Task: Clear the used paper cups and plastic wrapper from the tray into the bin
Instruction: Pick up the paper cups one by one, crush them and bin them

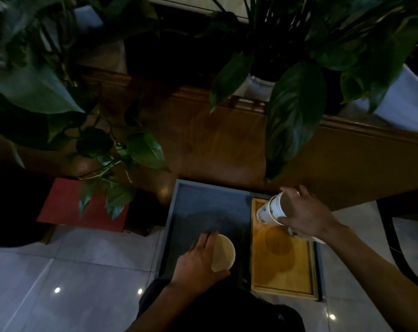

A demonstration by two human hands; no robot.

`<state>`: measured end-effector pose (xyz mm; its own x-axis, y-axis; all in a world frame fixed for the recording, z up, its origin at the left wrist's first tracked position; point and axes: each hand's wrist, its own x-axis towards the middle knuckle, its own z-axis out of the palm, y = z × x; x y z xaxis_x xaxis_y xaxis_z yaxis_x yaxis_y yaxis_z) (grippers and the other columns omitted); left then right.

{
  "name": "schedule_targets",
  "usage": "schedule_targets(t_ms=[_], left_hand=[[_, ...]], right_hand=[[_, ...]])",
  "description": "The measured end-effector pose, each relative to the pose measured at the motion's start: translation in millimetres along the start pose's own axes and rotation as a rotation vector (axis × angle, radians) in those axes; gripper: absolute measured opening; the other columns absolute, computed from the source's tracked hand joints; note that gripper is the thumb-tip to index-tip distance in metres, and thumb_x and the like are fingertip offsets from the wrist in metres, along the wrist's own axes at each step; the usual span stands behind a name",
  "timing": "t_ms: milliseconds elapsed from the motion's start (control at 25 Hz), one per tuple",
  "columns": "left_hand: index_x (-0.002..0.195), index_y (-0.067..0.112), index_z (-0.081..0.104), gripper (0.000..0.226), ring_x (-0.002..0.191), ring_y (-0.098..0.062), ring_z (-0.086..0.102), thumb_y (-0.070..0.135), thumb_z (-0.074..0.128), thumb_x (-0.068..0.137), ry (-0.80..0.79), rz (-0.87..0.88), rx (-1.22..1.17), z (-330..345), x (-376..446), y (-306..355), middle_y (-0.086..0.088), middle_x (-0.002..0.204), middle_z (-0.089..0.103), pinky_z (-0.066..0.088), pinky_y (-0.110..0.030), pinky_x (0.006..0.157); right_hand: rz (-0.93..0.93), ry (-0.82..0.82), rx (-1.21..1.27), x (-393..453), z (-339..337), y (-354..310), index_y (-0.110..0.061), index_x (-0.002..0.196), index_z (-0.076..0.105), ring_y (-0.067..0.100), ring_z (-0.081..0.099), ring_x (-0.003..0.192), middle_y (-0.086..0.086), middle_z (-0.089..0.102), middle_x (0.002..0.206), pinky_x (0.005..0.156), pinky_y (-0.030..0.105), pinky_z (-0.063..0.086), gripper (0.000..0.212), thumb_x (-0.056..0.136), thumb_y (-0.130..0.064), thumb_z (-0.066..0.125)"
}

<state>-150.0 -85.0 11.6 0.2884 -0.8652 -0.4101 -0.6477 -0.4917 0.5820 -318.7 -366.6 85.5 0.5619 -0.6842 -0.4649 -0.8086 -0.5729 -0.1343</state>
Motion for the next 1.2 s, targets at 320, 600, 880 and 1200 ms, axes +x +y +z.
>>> schedule_targets(t_ms=[320, 600, 880, 1200], left_hand=[[0.149, 0.041, -0.001, 0.108, 0.135, -0.02, 0.044, 0.071, 0.067, 0.07, -0.025, 0.007, -0.009, -4, -1, 1, 0.012, 0.155, 0.021, 0.047, -0.044, 0.1], [0.15, 0.039, 0.005, 0.107, 0.137, -0.019, 0.041, 0.068, 0.07, 0.071, -0.029, 0.001, -0.019, -8, -2, 4, 0.013, 0.154, 0.022, 0.048, -0.044, 0.099], [0.151, 0.036, 0.008, 0.106, 0.137, -0.017, 0.041, 0.068, 0.069, 0.072, -0.043, -0.007, 0.003, -10, -2, 7, 0.012, 0.154, 0.023, 0.049, -0.044, 0.101], [0.15, 0.036, 0.006, 0.107, 0.136, -0.017, 0.043, 0.069, 0.07, 0.071, -0.067, -0.027, 0.01, -10, 1, 8, 0.013, 0.153, 0.024, 0.047, -0.043, 0.1]], right_hand=[[-0.012, 0.003, 0.008, 7, 17, -1, -0.026, 0.152, 0.032, 0.034, 0.046, 0.134, 0.009, 0.039, 0.146, 0.105, 0.049, 0.048, 0.095, 0.075, -0.055, 0.08], [0.026, 0.049, -0.007, 7, 32, -10, -0.027, 0.15, 0.033, 0.036, 0.046, 0.132, 0.009, 0.04, 0.143, 0.099, 0.052, 0.047, 0.09, 0.078, -0.061, 0.074], [0.167, 0.081, 0.181, 13, 39, -28, -0.03, 0.129, 0.042, 0.038, 0.045, 0.125, 0.013, 0.046, 0.134, 0.097, 0.055, 0.045, 0.051, 0.093, -0.066, 0.047], [0.292, 0.278, 0.058, 12, 49, -48, -0.018, 0.127, 0.05, 0.043, 0.047, 0.117, 0.02, 0.05, 0.126, 0.093, 0.055, 0.044, 0.041, 0.102, -0.043, 0.029]])
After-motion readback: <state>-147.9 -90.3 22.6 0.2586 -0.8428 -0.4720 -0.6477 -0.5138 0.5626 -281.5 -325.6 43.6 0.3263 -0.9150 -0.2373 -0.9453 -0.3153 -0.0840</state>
